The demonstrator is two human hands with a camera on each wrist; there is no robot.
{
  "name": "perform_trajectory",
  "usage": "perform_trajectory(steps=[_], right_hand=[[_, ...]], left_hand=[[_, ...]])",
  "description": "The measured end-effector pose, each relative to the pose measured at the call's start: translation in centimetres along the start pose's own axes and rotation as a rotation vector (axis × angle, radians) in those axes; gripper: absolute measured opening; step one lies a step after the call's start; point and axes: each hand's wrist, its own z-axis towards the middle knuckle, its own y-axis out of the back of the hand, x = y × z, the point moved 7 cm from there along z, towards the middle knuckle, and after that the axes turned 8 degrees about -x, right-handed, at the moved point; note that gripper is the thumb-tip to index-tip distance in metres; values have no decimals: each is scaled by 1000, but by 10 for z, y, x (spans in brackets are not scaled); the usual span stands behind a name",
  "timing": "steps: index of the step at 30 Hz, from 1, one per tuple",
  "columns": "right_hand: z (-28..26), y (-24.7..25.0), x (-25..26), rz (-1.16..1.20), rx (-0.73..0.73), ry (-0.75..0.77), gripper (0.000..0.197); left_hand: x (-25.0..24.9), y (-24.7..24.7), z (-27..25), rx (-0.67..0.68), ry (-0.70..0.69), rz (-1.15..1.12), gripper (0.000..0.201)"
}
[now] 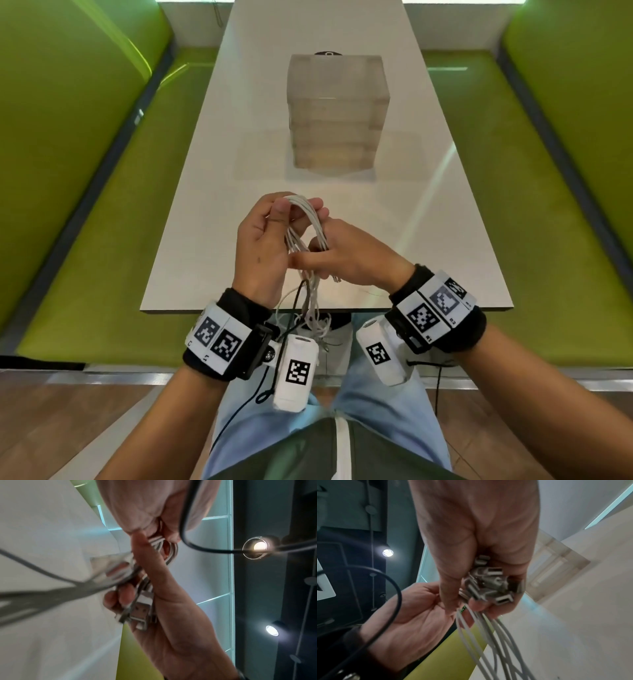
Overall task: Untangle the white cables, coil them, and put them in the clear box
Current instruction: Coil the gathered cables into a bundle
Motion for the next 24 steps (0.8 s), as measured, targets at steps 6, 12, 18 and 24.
perform_trajectory(steps=[6, 12, 18, 24], right_hand=[[-9, -4, -3, -24, 126, -13, 27], [-28, -17, -5, 291, 318, -25, 30], [-32, -23, -3, 611, 368, -63, 41], [-35, -24, 4, 650, 304, -64, 32]], left_hand=[[0, -10, -1, 223, 154, -85, 25], [6, -13, -5, 386, 246, -57, 25], [-1, -12, -9, 267, 176, -80, 24], [-13, -18, -10, 235, 110, -42, 23]])
